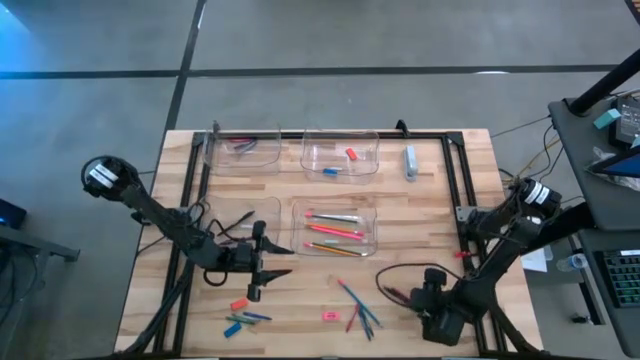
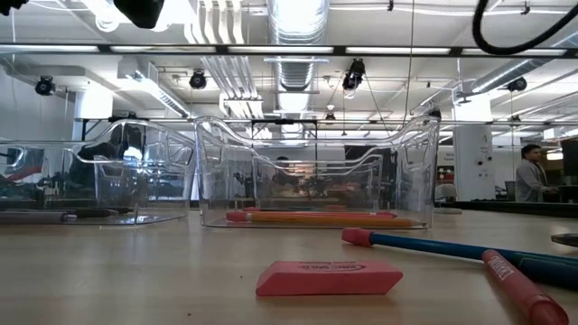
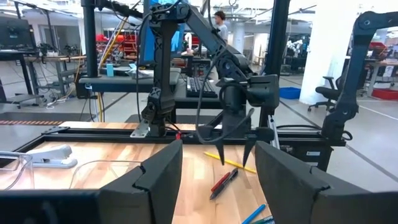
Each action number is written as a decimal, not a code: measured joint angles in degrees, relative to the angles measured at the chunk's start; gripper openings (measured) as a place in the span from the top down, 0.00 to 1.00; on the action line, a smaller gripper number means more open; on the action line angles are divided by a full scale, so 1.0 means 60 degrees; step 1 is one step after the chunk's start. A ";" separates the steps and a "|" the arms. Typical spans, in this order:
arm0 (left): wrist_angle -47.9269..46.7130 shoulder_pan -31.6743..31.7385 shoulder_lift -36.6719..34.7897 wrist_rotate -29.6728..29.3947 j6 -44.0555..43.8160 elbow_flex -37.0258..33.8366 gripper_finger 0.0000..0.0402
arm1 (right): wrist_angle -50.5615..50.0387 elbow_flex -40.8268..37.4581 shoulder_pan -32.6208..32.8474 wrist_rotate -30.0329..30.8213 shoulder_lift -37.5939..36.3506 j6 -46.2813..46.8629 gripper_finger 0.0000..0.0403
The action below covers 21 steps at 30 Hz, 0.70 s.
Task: Sort crayons/erasers/pens/pencils in bins
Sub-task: Put the yellow pencil into the bottom right transparent bin
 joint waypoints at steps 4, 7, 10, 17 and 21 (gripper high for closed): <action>0.0004 0.0004 0.0000 -0.0029 0.0004 0.0000 0.54 | 0.0000 0.0000 0.0364 -0.0274 0.0000 -0.0521 0.42; 0.0004 0.0004 0.0000 -0.0029 0.0004 0.0000 0.54 | -0.0003 0.0000 0.0598 -0.0319 0.0000 -0.0820 0.42; 0.0007 0.0004 0.0000 -0.0029 0.0003 -0.0006 0.54 | -0.0036 -0.0014 0.0731 -0.0286 0.0000 -0.1121 0.42; 0.0011 0.0007 0.0000 -0.0029 -0.0004 -0.0022 0.54 | -0.0047 -0.0231 0.0793 -0.0728 0.0241 -0.1317 0.42; 0.0007 0.0007 0.0000 -0.0029 -0.0222 -0.0051 0.54 | 0.0011 -0.0390 0.0820 -0.1039 0.0513 -0.1297 0.44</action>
